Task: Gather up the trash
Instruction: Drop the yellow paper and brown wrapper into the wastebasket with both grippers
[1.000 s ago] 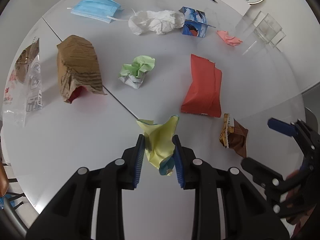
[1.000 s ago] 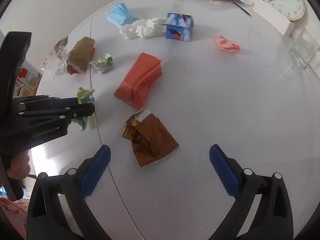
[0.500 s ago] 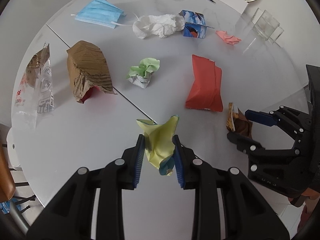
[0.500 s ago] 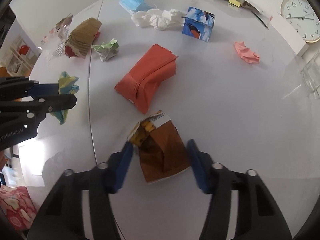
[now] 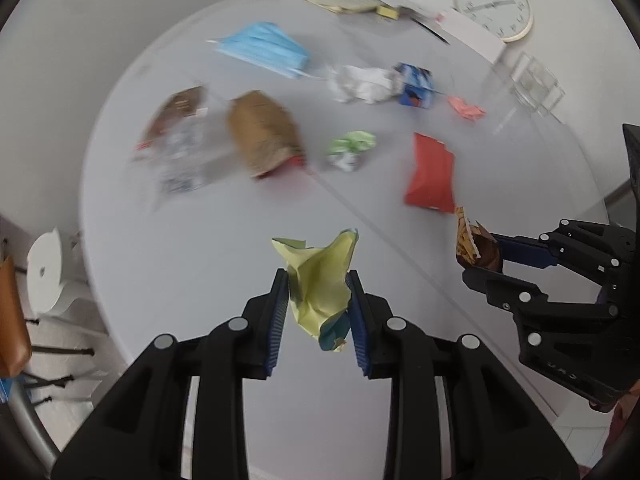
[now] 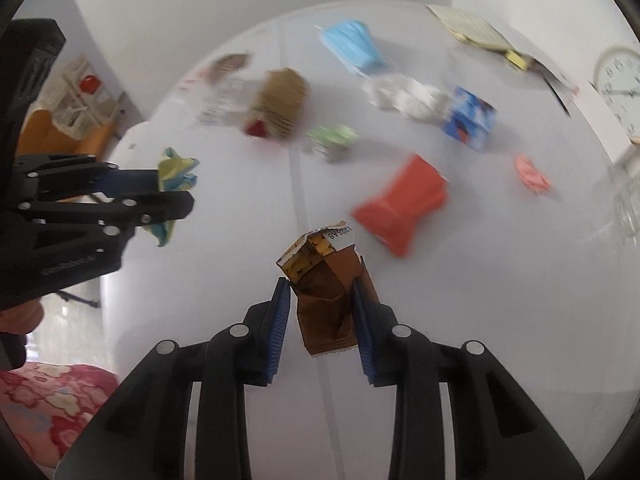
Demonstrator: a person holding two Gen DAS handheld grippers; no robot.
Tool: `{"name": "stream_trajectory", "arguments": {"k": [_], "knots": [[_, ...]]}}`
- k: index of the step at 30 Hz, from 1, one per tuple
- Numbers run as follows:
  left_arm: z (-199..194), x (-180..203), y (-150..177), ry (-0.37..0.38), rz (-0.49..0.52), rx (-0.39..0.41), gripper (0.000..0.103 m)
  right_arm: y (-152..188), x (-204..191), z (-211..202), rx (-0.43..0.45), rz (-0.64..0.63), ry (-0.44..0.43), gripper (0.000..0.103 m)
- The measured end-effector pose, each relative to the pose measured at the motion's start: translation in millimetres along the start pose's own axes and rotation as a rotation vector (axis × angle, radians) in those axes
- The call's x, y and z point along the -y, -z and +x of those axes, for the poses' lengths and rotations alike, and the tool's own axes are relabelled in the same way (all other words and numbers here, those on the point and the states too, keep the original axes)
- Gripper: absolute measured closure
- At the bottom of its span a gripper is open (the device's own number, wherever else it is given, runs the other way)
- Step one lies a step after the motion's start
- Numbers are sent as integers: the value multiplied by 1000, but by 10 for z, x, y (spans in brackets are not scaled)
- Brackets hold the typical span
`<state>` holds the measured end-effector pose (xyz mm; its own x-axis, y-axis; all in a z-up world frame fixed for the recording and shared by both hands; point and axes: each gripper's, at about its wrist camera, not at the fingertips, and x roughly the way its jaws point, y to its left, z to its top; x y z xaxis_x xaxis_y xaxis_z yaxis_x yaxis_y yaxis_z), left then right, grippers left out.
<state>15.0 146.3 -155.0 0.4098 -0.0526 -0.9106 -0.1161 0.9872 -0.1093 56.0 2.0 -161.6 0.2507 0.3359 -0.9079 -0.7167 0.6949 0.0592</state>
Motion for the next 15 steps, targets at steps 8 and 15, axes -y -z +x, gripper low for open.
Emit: {"name": "stream_trajectory", "arguments": {"k": [8,15], "knots": [[-454,-1072,925,-172,-227,-20,74,-257,-1323,42,-15,-244,-269,70],[-458,-1702,1690,-237,-438,-97,74,-350,-2250,463,-130,-411,-427,69]]}}
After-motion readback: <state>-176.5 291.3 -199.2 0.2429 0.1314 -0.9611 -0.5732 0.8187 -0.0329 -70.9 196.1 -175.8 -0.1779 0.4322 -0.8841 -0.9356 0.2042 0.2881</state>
